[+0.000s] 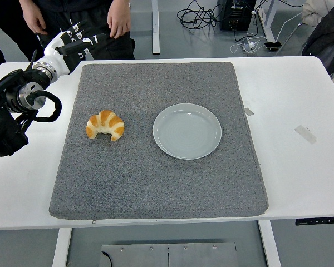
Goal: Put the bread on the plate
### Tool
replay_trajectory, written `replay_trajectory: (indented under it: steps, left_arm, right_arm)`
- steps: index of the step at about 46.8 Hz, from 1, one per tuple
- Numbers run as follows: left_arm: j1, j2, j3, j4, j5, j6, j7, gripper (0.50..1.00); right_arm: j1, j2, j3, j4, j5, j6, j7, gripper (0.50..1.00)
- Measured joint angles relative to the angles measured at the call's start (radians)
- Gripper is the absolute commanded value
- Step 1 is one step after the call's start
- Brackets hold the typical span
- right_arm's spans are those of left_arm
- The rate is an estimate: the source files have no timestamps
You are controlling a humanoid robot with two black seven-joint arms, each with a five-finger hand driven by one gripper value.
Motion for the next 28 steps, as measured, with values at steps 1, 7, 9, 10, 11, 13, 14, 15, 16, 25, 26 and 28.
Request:
replay_trajectory:
  steps: [1, 7, 9, 10, 11, 13, 14, 15, 16, 25, 26, 28]
  left_arm:
    - [0.0, 0.0, 0.0, 0.0, 0.0, 0.0, 0.0, 0.978]
    - [0.002, -0.001, 0.004, -0.005, 0.0, 0.0, 0.0, 0.978]
    - [0.002, -0.001, 0.003, -0.006, 0.0, 0.0, 0.0, 0.978]
    - [0.002, -0.001, 0.003, -0.006, 0.0, 0.0, 0.0, 0.978]
    - [0.002, -0.001, 0.002, -0.006, 0.0, 0.001, 0.0, 0.978]
    - [0.002, -0.001, 0.002, -0.006, 0.0, 0.001, 0.0, 0.98]
    - [0.002, 0.0, 0.001, -0.006, 0.0, 0.001, -0.001, 0.978]
    - [0.002, 0.0, 0.001, -0.006, 0.0, 0.001, -0.001, 0.98]
    - [0.002, 0.001, 0.001, -0.006, 0.0, 0.001, -0.001, 0.978]
    - [0.001, 0.001, 0.0, -0.006, -0.001, 0.009, -0.001, 0.978]
    - [0.001, 0.001, 0.0, -0.006, -0.001, 0.011, -0.001, 0.978]
    - [0.001, 0.001, 0.001, -0.006, -0.001, 0.014, 0.0, 0.978]
  right_arm:
    - [0.0, 0.0, 0.0, 0.0, 0.0, 0.0, 0.0, 1.0]
    - [0.0, 0.0, 0.0, 0.0, 0.0, 0.0, 0.0, 1.0]
    - [0.0, 0.0, 0.0, 0.0, 0.0, 0.0, 0.0, 1.0]
    - [0.0, 0.0, 0.0, 0.0, 0.0, 0.0, 0.0, 1.0]
    - [0.0, 0.0, 0.0, 0.0, 0.0, 0.0, 0.0, 1.0]
    - [0.0, 0.0, 0.0, 0.0, 0.0, 0.0, 0.0, 1.0]
    - [0.0, 0.0, 0.0, 0.0, 0.0, 0.0, 0.0, 1.0]
    - [0.0, 0.0, 0.0, 0.0, 0.0, 0.0, 0.0, 1.0]
    - [0.0, 0.0, 0.0, 0.0, 0.0, 0.0, 0.0, 1.0]
    - [0.0, 0.0, 0.0, 0.0, 0.0, 0.0, 0.0, 1.0]
    - [0.0, 0.0, 0.0, 0.0, 0.0, 0.0, 0.0, 1.0]
    - [0.0, 0.0, 0.0, 0.0, 0.0, 0.0, 0.0, 1.0]
